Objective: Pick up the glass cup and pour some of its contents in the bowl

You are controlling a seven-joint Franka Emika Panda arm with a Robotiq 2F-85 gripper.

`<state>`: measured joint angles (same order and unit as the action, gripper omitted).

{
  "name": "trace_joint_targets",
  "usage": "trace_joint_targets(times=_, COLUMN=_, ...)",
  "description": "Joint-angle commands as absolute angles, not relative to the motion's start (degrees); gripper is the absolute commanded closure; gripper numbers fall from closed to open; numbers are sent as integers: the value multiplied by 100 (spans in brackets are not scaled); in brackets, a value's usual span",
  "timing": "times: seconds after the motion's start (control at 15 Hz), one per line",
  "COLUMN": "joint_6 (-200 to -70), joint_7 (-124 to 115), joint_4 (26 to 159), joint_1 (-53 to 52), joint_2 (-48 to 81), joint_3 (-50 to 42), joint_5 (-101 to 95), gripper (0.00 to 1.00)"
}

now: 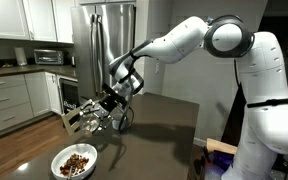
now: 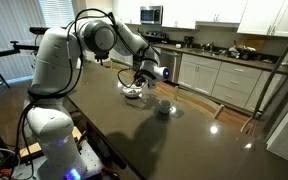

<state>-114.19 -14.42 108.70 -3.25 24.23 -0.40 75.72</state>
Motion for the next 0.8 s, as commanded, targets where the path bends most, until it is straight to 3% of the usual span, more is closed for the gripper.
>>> trace_joint_targets(times=0.0, joint_6=-11276, joint_7=-1625, joint_4=10832, joint_1=-256, joint_2=2465, joint_3=-14, joint_5=7516, gripper=41)
trace_joint_targets(times=0.73, joint_6=-10984, joint_7=-2411, joint_4=10844, joint_1=-106, joint_2=2572, joint_3=-215, joint_5=7462, gripper=41)
